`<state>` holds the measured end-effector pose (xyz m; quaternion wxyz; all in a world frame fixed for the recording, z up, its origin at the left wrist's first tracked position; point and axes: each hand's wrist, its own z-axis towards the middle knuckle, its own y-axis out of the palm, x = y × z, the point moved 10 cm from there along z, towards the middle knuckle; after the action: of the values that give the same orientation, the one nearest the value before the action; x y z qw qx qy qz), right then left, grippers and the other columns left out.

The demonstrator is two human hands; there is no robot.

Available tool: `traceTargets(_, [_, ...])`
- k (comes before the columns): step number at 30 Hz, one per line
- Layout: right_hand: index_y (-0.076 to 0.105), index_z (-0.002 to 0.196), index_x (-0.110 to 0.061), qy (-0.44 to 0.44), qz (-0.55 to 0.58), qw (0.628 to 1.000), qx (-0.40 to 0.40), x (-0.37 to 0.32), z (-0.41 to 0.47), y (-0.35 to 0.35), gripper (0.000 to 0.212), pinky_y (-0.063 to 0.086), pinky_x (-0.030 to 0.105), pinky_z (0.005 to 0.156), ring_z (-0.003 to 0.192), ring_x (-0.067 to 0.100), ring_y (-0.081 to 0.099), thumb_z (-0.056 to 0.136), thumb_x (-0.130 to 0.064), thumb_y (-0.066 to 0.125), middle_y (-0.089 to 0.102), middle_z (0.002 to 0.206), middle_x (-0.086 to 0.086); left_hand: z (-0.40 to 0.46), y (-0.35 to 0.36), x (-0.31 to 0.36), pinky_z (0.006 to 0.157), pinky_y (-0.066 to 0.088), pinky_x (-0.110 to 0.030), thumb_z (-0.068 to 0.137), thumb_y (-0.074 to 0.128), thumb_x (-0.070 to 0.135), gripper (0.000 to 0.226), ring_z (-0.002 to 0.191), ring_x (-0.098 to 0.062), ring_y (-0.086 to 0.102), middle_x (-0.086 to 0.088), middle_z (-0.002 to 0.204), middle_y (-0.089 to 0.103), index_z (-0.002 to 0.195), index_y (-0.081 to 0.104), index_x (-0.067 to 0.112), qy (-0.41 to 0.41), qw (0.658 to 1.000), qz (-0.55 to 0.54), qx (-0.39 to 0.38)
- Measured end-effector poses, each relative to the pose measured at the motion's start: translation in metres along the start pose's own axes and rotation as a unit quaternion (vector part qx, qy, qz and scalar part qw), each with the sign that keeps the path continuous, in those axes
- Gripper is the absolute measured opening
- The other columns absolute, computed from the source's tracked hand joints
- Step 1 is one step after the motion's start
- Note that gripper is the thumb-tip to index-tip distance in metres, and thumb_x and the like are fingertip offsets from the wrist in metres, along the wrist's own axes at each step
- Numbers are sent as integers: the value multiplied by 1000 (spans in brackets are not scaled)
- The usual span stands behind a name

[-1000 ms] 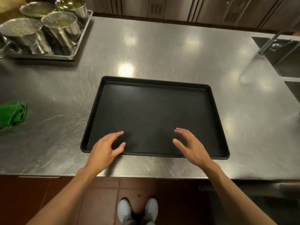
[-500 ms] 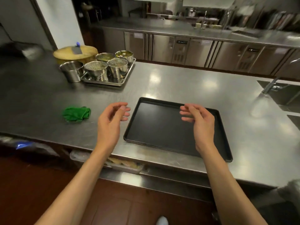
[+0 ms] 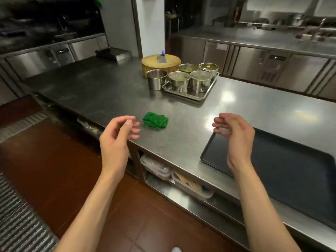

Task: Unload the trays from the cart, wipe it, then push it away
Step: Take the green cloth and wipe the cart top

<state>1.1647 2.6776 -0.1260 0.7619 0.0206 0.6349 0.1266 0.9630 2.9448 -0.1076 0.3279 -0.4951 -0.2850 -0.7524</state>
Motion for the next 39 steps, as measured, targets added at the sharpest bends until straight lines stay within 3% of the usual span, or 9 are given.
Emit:
traceTargets(5, [71, 100, -2, 22, 19, 998, -56, 38, 36, 106, 17, 56, 31, 73, 83, 23, 69, 96, -5, 55, 72, 87, 12, 59, -62, -7, 75, 55, -42, 98, 51, 10, 19, 81, -30, 65, -16, 92, 69, 106, 66, 2, 18, 996, 45, 70])
traceTargets(15, [70, 97, -2, 62, 0, 991, -121, 120, 124, 256, 15, 53, 34, 74, 79, 23, 67, 94, 0, 56, 71, 82, 11, 187, -103, -72, 78, 55, -43, 98, 52, 8, 16, 82, -30, 65, -16, 93, 69, 105, 67, 8, -6, 990, 88, 112])
traceTargets(19, [69, 100, 3, 93, -31, 991, -94, 167, 162, 280, 15, 53, 34, 75, 78, 23, 66, 95, 1, 55, 71, 81, 12, 248, -99, -135, 80, 55, -44, 96, 57, 10, 14, 83, -29, 66, -12, 92, 70, 105, 67, 9, -41, 990, 107, 77])
traceTargets(26, [72, 90, -13, 141, -120, 983, -3, 259, 225, 294, 12, 56, 41, 78, 77, 21, 67, 89, -4, 63, 74, 88, 17, 358, -61, -271, 81, 54, -49, 90, 66, 20, 7, 83, -33, 65, -9, 89, 67, 96, 68, 23, -96, 979, 167, -69])
traceTargets(28, [73, 90, -16, 151, -161, 975, 13, 284, 238, 296, 11, 56, 39, 77, 78, 20, 69, 87, -9, 66, 74, 86, 12, 384, -39, -302, 78, 54, -38, 88, 66, 21, 8, 81, -25, 64, -3, 89, 68, 93, 67, 27, -99, 968, 196, -122])
traceTargets(30, [72, 99, -16, 165, -245, 955, -8, 313, 246, 302, 13, 57, 34, 79, 83, 18, 69, 88, -12, 66, 74, 89, 5, 401, -12, -329, 73, 47, -17, 88, 66, 10, 14, 80, -14, 61, -4, 95, 68, 96, 67, 22, -89, 950, 239, -182])
traceTargets(31, [71, 106, -15, 170, -296, 939, -37, 327, 249, 308, 18, 57, 33, 83, 87, 17, 69, 89, -14, 66, 73, 95, 4, 408, 2, -340, 71, 46, -13, 87, 66, 6, 16, 80, -11, 60, -5, 98, 67, 98, 67, 18, -84, 941, 255, -207])
traceTargets(35, [57, 134, -16, 165, -493, 834, -185, 392, 259, 333, 51, 45, 40, 103, 122, 29, 53, 85, -25, 67, 58, 132, 12, 419, 59, -404, 87, 49, -32, 84, 68, 10, 24, 93, -16, 60, 0, 109, 61, 107, 65, 15, -61, 887, 317, -331])
traceTargets(39, [30, 152, -27, 203, -605, 721, -271, 454, 258, 340, 81, 30, 59, 111, 144, 37, 20, 83, -40, 70, 26, 158, 9, 398, 104, -470, 103, 34, -32, 78, 72, 19, 51, 123, -24, 46, -5, 131, 51, 127, 56, 16, -36, 798, 374, -472])
